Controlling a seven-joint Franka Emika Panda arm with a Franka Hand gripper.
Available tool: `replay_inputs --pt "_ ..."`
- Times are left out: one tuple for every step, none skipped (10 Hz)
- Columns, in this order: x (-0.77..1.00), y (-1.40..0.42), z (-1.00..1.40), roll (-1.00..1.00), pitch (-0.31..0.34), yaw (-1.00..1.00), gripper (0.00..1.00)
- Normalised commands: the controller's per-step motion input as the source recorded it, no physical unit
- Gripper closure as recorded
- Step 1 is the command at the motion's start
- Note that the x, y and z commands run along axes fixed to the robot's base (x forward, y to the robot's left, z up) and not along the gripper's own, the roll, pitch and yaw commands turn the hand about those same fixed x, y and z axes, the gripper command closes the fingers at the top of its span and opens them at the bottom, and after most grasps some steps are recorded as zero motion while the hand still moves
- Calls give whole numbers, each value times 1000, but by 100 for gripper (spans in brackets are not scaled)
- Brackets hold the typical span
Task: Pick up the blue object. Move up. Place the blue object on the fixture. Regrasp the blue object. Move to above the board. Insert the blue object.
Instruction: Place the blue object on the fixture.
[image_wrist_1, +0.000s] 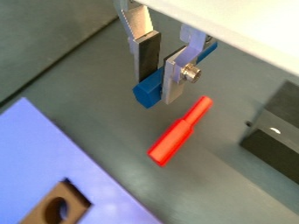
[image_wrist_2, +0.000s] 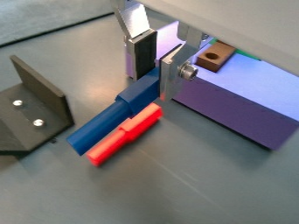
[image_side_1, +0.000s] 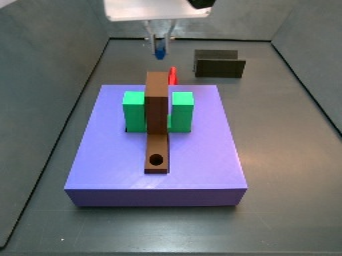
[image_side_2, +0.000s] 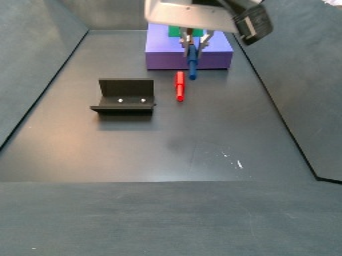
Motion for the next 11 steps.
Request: replay_inputs --pt "749 200 0 -969 -117 -246 100" --pt "700 191 49 -1000 -103 -249 100" --pt "689 171 74 -1000 -37 -229 100" --pt "677 183 74 -1000 0 -183 100" --pt "683 171 57 -1000 0 -186 100" --pt "660 197 29 -1000 0 -157 100" --pt "671 200 9 -1000 0 -143 100" --pt "700 240 0 -940 60 -66 100" --pt "723 277 -77 -911 131 0 100" --pt "780 174 -51 -709 331 0 100" --pt "860 69 -177 -289 571 6 100"
